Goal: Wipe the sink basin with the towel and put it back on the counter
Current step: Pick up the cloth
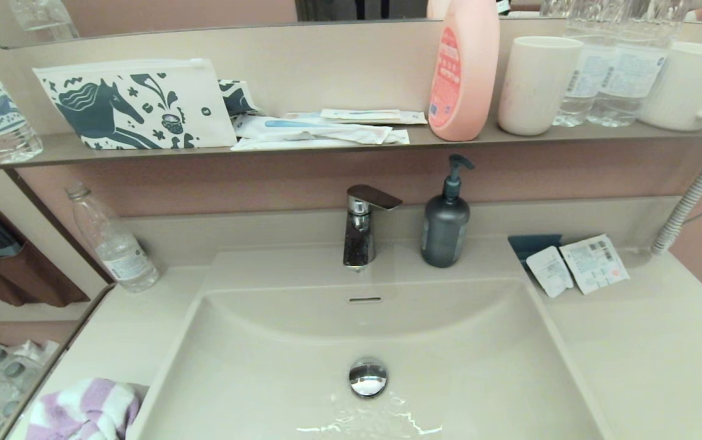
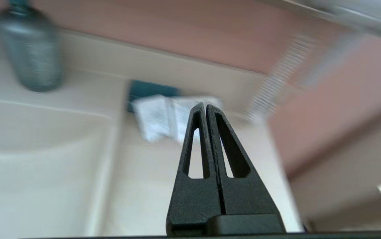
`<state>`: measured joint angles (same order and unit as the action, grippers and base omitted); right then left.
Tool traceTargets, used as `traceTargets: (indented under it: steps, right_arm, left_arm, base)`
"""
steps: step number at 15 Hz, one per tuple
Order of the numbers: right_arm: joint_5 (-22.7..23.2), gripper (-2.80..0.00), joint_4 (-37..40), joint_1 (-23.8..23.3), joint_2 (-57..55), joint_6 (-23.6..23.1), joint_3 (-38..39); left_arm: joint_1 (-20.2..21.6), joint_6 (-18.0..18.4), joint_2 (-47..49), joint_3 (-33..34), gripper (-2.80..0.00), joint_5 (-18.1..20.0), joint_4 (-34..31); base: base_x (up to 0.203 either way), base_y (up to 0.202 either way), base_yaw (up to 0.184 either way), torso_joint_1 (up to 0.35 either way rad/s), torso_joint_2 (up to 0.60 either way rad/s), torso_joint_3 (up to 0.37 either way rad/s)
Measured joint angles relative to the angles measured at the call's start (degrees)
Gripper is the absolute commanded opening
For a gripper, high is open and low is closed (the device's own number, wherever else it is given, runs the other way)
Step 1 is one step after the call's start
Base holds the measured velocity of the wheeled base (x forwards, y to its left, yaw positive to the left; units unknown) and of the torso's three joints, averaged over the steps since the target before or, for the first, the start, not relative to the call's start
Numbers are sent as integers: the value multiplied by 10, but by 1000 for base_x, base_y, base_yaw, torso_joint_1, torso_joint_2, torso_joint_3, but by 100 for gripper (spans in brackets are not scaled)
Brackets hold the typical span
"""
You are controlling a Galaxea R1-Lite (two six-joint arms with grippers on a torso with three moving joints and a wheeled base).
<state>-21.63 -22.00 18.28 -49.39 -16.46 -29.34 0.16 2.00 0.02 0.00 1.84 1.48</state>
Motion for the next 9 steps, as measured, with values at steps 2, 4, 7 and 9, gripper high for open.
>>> traceTargets:
  steps: [2, 4, 7, 9]
  right_arm:
    - [-28, -280, 114, -55, 104, 15, -8]
    - [-44, -280, 202, -122, 165, 50, -19]
    - [-50, -280, 267, -159, 237, 67, -23]
    - [-50, -280, 313, -164, 290, 68, -21]
  left_arm:
    - [0, 0, 0, 0, -280, 0, 0]
    - [0, 0, 0, 0, -280, 0, 0]
    - [0, 0, 0, 0, -280, 0, 0]
    - [0, 0, 0, 0, -280, 0, 0]
  base:
    - [0, 0, 0, 0, 0, 0]
    - [0, 0, 0, 0, 0, 0]
    - [0, 0, 0, 0, 0, 0]
    - [0, 0, 0, 0, 0, 0]
